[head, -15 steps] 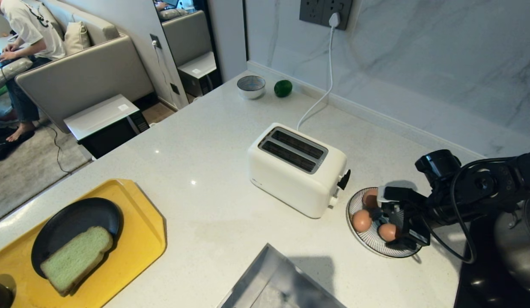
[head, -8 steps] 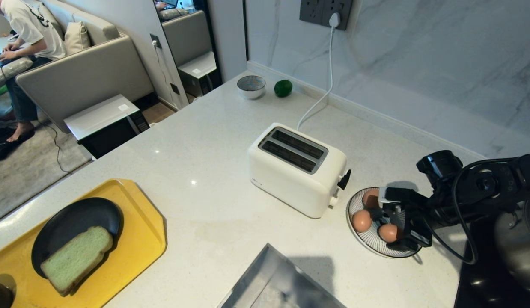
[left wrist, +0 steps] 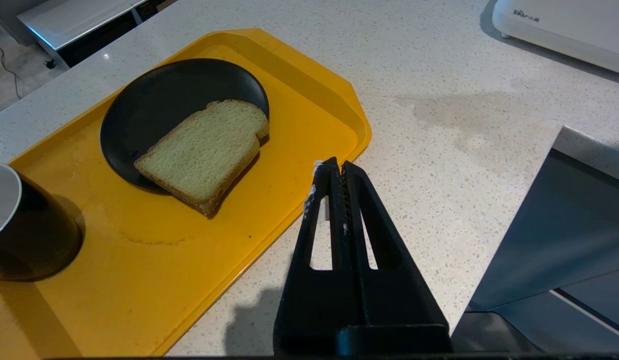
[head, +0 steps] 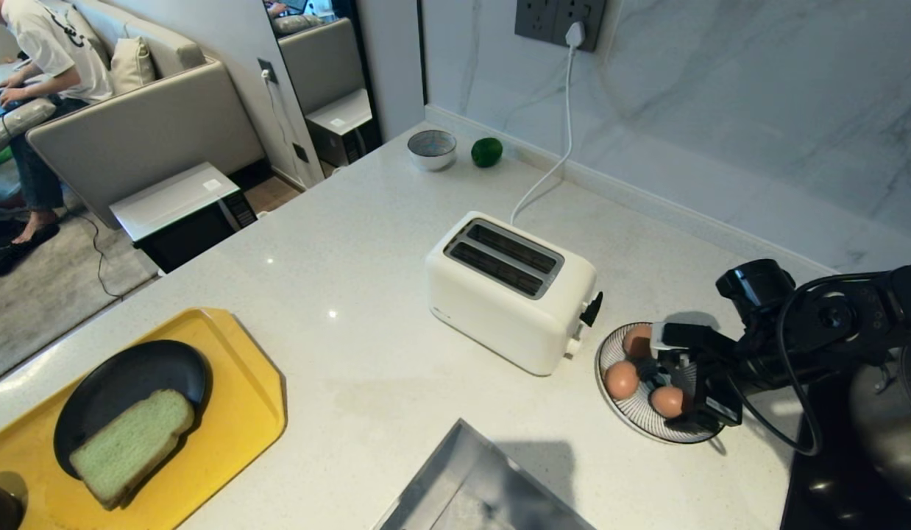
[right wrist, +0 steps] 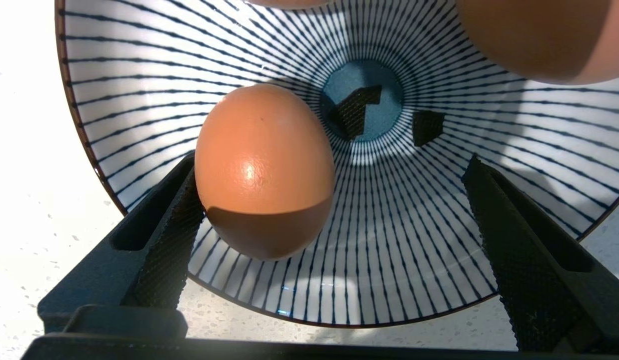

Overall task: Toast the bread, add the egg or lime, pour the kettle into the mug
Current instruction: Pick up the egg

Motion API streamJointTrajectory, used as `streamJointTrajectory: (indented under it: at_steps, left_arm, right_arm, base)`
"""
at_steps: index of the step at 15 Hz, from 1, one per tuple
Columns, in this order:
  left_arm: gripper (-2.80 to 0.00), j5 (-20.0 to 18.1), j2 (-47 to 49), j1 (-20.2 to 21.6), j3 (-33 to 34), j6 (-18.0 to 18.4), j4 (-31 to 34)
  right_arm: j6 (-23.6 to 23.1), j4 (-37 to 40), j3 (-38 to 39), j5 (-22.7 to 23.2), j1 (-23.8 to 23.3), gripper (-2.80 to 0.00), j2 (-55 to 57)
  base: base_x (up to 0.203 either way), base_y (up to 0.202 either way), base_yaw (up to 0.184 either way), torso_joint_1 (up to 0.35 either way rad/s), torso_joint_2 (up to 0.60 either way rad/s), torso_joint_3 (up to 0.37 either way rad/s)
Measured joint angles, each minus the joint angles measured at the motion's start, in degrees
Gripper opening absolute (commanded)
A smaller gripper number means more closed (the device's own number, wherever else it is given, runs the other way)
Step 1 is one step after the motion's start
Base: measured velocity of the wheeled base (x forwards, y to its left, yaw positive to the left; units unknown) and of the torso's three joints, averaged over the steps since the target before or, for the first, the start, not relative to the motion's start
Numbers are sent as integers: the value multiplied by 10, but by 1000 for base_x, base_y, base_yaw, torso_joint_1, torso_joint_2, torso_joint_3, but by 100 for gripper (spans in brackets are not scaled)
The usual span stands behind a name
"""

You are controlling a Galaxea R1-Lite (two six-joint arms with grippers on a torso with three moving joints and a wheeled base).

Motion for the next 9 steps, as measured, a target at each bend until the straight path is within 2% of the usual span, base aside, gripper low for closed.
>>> streamJointTrajectory:
  at_steps: [9]
  left_arm:
    - [-280, 0, 0, 0, 0, 0, 0]
  right_arm:
    - [-2, 0, -2, 0, 1, 0, 5]
  base:
    - [0, 0, 0, 0, 0, 0]
